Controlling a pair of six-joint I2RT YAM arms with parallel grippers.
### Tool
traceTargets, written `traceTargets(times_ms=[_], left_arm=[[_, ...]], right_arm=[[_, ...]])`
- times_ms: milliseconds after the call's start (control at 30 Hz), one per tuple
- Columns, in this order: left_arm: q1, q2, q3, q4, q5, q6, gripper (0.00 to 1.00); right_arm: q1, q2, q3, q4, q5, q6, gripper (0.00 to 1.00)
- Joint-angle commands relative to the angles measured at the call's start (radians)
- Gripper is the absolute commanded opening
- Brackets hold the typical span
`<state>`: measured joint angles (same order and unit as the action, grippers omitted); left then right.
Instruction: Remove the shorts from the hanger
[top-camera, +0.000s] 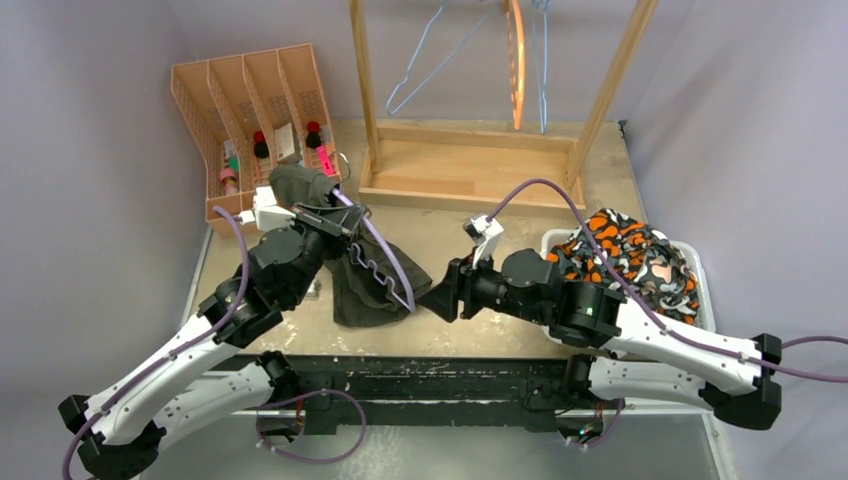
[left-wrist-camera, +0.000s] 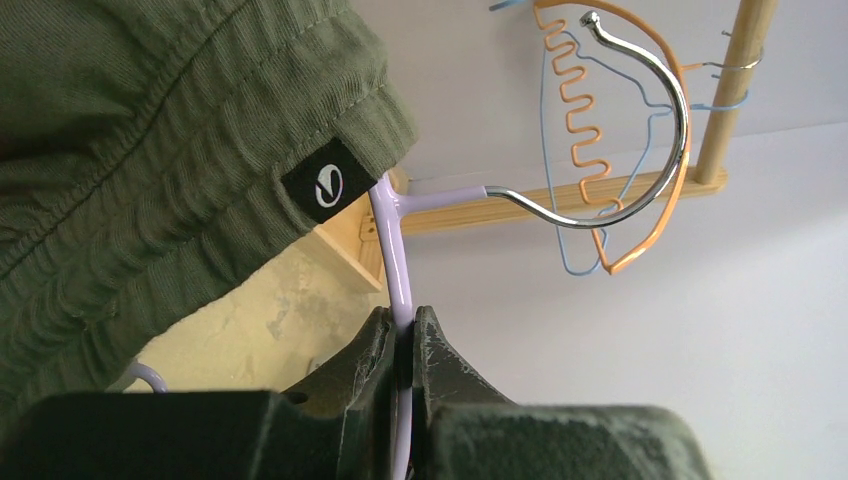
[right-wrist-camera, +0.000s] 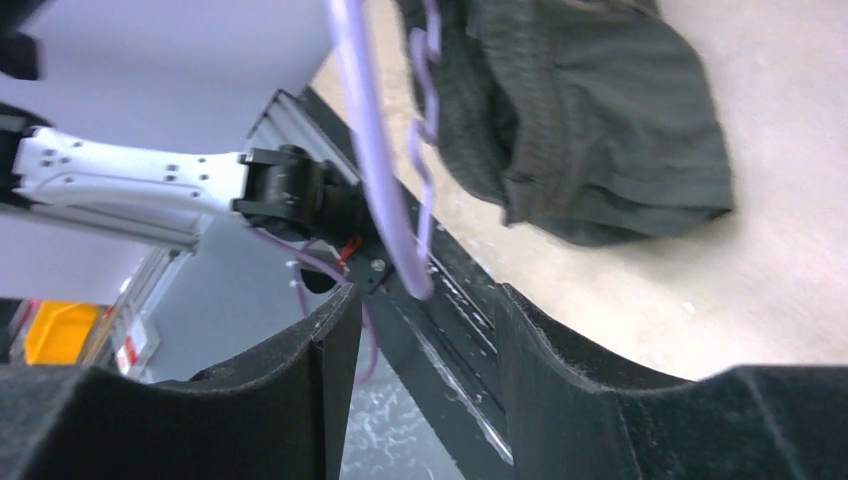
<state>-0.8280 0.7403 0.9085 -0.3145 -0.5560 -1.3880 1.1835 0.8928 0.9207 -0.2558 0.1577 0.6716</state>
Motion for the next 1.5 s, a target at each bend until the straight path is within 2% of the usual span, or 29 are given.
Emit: traceTargets(times_ms=[0, 100, 167, 300, 467, 633, 767, 900, 1033, 1133, 1267, 1333, 1433, 1467], left_arm=[[0.006, -0.010, 0.003, 0.083, -0.021, -0.001, 0.00], [0.006, -0.002, -0.003, 0.080, 0.007, -0.016, 0.00], [0.006, 0.001, -0.007, 0.079, 0.026, -0.023, 0.00], [0.006, 0.003, -0.004, 0.092, 0.052, -0.020, 0.00], [0.007, 0.010, 0.032, 0.067, 0.070, -0.003, 0.00], [0.006, -0.007, 0.024, 0.065, 0.059, -0.014, 0.00], [0.006, -0.016, 0.012, 0.074, 0.061, -0.029, 0.00], [0.006, -0.015, 0.022, 0.076, 0.070, -0.023, 0.00], [0.006, -0.018, 0.028, 0.071, 0.055, -0.024, 0.00], [0.006, -0.014, 0.039, 0.071, 0.055, -0.013, 0.00], [0.006, -0.016, 0.042, 0.063, 0.048, -0.011, 0.00], [0.006, -0.018, 0.040, 0.057, 0.035, -0.011, 0.00], [0.006, -0.018, 0.048, 0.056, 0.032, 0.008, 0.00], [0.006, -0.017, 0.051, 0.064, 0.043, 0.032, 0.02]], right_arm=[[0.001, 0.068, 0.088, 0.154, -0.142, -0.053, 0.54], [0.001, 0.116, 0.115, 0.175, -0.107, -0.058, 0.57], [0.001, 0.144, 0.124, 0.193, -0.086, -0.068, 0.63], [0.001, 0.232, 0.198, 0.125, -0.057, -0.104, 0.64], [0.001, 0.270, 0.186, 0.156, -0.062, -0.115, 0.61], [0.001, 0.300, 0.193, 0.117, -0.013, -0.117, 0.49], [0.001, 0.318, 0.206, 0.100, 0.002, -0.122, 0.45], [0.001, 0.364, 0.235, 0.098, -0.021, -0.159, 0.53], [0.001, 0.423, 0.275, 0.086, -0.076, -0.183, 0.53], [0.002, 0.438, 0.279, 0.067, -0.016, -0.173, 0.47], [0.002, 0.389, 0.232, 0.095, 0.012, -0.169, 0.23], [0.002, 0.358, 0.204, 0.136, 0.003, -0.166, 0.22], [0.003, 0.332, 0.186, 0.150, 0.006, -0.163, 0.03], [0.002, 0.331, 0.185, 0.146, 0.015, -0.158, 0.00]])
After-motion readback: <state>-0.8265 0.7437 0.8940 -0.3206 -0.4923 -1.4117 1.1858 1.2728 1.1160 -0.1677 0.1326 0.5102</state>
